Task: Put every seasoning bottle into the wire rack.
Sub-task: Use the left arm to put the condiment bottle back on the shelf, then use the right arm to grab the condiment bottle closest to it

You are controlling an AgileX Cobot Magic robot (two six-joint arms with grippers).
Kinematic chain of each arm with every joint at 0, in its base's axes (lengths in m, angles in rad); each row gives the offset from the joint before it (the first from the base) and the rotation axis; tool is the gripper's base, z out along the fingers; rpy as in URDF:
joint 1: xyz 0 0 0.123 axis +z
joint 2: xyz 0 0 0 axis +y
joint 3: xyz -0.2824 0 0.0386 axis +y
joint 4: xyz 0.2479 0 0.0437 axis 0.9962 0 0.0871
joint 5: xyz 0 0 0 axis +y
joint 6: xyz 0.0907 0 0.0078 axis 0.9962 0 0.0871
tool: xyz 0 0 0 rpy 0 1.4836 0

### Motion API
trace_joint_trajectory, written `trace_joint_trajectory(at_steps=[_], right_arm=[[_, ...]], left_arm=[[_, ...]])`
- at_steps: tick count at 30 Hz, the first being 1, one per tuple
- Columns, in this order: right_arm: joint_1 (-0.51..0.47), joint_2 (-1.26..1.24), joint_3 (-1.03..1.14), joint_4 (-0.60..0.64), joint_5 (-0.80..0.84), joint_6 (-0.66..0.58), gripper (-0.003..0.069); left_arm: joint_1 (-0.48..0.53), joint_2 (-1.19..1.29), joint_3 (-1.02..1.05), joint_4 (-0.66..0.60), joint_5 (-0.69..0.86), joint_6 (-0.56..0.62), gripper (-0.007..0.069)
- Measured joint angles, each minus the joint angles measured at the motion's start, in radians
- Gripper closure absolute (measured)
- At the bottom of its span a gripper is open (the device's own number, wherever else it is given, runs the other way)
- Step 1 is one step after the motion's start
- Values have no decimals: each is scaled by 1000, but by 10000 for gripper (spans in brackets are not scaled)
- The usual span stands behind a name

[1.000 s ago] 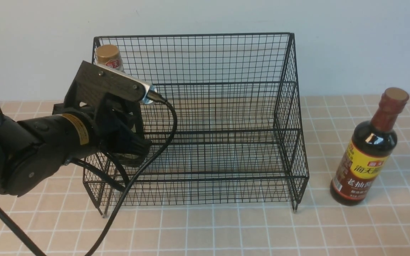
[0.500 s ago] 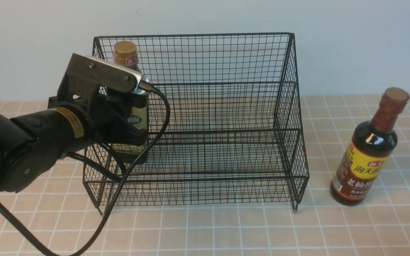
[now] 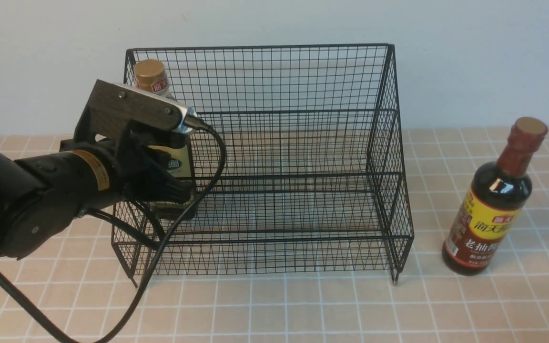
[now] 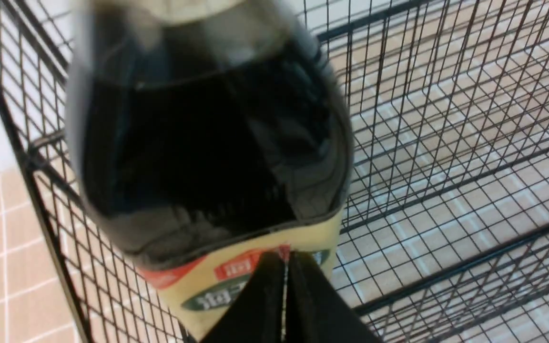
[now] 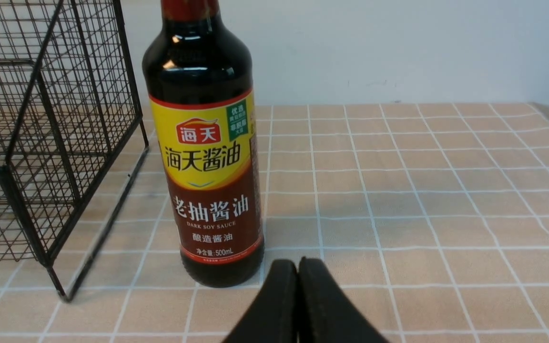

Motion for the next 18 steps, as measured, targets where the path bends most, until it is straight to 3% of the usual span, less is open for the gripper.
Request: trace_joint_trajectory(at_steps=[8,18], right_arm=[[0,0,0,0,0,0,673],[0,0,0,0,0,0,673]], left_arm=[[-60,-165,0,-1,93,-10,631],[-64,-467,0,-2,247,-10,631]])
